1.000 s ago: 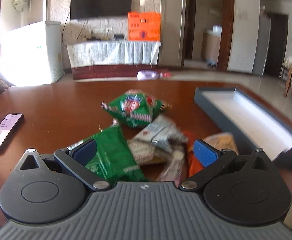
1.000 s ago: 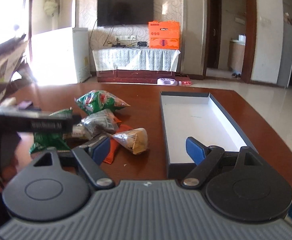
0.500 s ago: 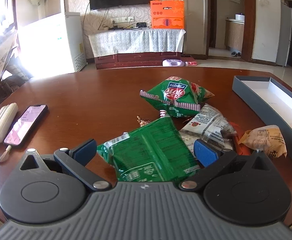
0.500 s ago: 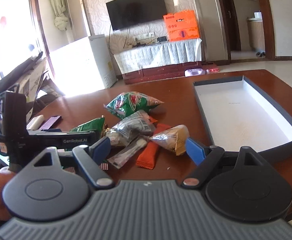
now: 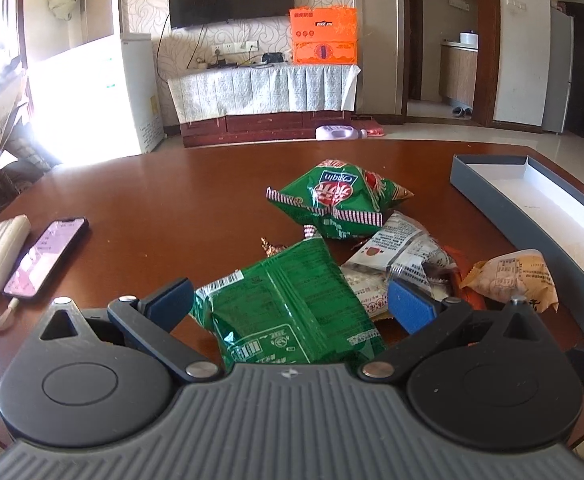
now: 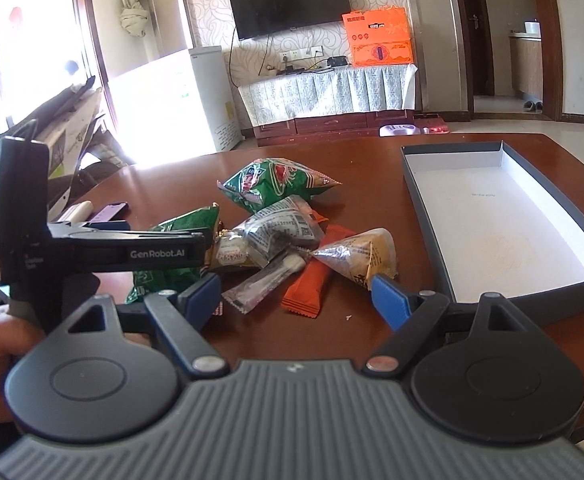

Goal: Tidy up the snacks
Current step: 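Move both grippers toward the pile of snacks, then grasp the large green chip bag with the left gripper while the right grasps the tan bread bag, then carry both bags into the gray box and open both grippers, then move the left gripper to the clear packet while the right approaches the orange bar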

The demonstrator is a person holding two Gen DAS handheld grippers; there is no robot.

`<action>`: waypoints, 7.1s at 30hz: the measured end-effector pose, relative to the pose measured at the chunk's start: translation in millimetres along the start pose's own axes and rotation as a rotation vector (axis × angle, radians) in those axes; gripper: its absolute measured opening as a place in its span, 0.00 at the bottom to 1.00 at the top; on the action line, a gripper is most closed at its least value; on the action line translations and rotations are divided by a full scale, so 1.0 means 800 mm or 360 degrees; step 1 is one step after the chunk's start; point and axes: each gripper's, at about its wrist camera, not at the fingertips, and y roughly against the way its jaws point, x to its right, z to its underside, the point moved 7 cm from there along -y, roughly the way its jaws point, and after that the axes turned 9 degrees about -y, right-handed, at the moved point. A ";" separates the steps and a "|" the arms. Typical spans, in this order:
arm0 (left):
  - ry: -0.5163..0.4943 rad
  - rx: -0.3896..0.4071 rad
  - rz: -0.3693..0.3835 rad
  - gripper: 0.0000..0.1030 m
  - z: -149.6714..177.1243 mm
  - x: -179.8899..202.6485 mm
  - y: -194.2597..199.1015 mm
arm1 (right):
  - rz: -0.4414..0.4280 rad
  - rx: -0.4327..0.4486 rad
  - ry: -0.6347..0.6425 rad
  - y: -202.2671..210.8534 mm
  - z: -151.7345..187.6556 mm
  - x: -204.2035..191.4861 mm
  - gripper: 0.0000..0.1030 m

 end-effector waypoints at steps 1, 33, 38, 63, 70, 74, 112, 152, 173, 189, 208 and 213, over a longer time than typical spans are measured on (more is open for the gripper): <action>0.0009 -0.0004 0.0003 1.00 0.000 -0.001 -0.001 | -0.0001 -0.0005 0.0008 0.000 0.001 -0.001 0.81; 0.0201 -0.0071 0.0038 1.00 0.017 -0.021 -0.012 | 0.0086 -0.0044 0.0126 -0.038 -0.018 0.013 0.81; 0.0203 -0.0103 0.0135 1.00 0.022 -0.018 -0.014 | 0.0135 -0.0062 0.0201 -0.067 -0.032 0.021 0.81; 0.0046 -0.0179 0.0140 0.77 0.027 0.005 -0.048 | 0.0144 -0.0274 0.0251 -0.130 -0.028 0.036 0.65; -0.0022 -0.0089 0.0096 0.68 0.020 0.008 -0.034 | 0.0154 -0.0244 0.0289 -0.116 -0.031 0.033 0.53; -0.0084 -0.0020 0.0058 0.66 0.013 0.012 -0.024 | 0.0131 -0.0157 0.0303 -0.098 -0.040 0.025 0.52; -0.0181 0.0360 0.0367 0.66 -0.125 0.209 -0.057 | 0.0400 0.0185 0.0126 -0.012 -0.103 0.155 0.52; -0.0453 0.0312 0.0755 0.93 -0.160 0.398 -0.212 | 0.0533 -0.0129 0.0170 -0.081 -0.072 0.209 0.51; -0.0290 0.0407 0.0436 0.98 -0.094 0.259 -0.055 | 0.0546 -0.0006 0.0141 -0.012 -0.058 0.172 0.79; -0.0107 0.0262 0.0193 0.98 0.021 0.092 0.032 | 0.0331 0.0205 0.0164 0.009 -0.070 0.097 0.79; -0.0225 0.0045 0.0253 0.67 0.052 0.099 -0.010 | 0.0253 -0.0152 0.0086 -0.099 -0.032 0.042 0.48; -0.0222 0.0042 0.0249 0.74 0.053 0.099 -0.009 | 0.0344 -0.0198 0.0051 -0.127 -0.030 0.045 0.49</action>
